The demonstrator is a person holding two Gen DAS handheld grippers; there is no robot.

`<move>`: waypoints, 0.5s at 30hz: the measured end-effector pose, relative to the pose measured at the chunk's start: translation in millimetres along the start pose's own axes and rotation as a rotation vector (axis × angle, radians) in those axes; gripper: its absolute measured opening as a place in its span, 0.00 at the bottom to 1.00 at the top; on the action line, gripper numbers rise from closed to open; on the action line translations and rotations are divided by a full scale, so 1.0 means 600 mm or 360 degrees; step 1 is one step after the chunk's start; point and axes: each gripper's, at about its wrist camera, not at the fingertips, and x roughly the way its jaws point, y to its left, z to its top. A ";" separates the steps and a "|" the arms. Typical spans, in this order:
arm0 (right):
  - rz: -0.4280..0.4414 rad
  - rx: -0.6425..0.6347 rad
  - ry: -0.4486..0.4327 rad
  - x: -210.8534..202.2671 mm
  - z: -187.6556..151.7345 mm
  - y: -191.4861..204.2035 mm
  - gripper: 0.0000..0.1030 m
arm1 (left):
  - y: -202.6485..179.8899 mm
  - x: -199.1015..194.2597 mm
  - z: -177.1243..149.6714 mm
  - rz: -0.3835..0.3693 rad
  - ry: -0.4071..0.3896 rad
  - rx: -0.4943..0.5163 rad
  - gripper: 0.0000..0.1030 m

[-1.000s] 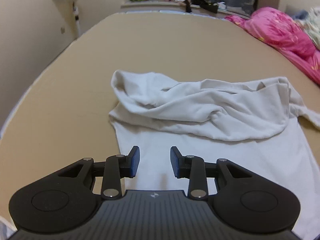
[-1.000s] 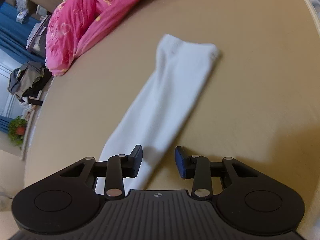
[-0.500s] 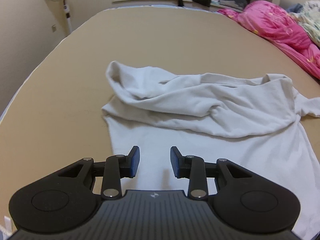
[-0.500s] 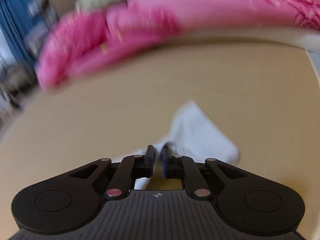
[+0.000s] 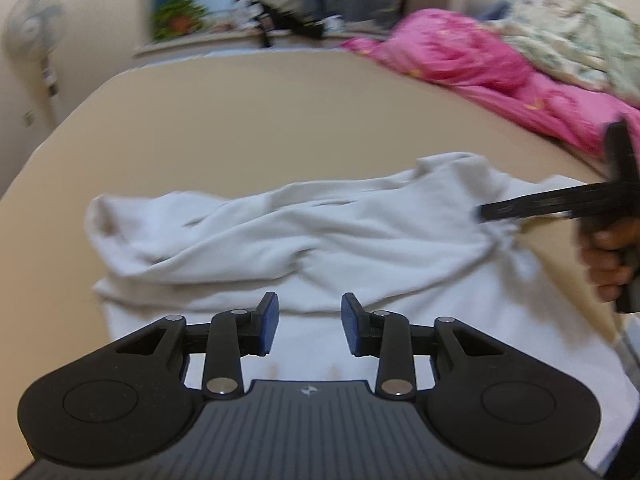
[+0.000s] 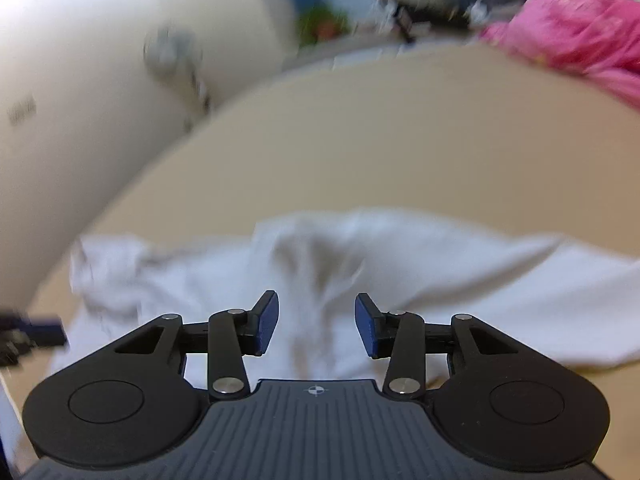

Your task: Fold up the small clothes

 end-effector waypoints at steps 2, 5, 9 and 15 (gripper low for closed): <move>0.0032 0.0051 0.0019 0.013 0.001 0.014 0.02 | -0.026 0.000 0.001 -0.0085 -0.0048 0.0069 0.53; 0.0271 0.0166 -0.0114 -0.027 0.023 0.055 0.03 | -0.058 -0.003 0.007 -0.0187 -0.0152 0.0154 0.69; 0.0617 0.0370 -0.0133 -0.060 0.050 0.130 0.03 | -0.084 -0.008 0.025 -0.0219 -0.0328 0.0147 0.79; 0.0799 0.0384 -0.0119 -0.075 0.095 0.227 0.03 | -0.037 -0.019 0.064 0.0059 -0.0370 0.0063 0.05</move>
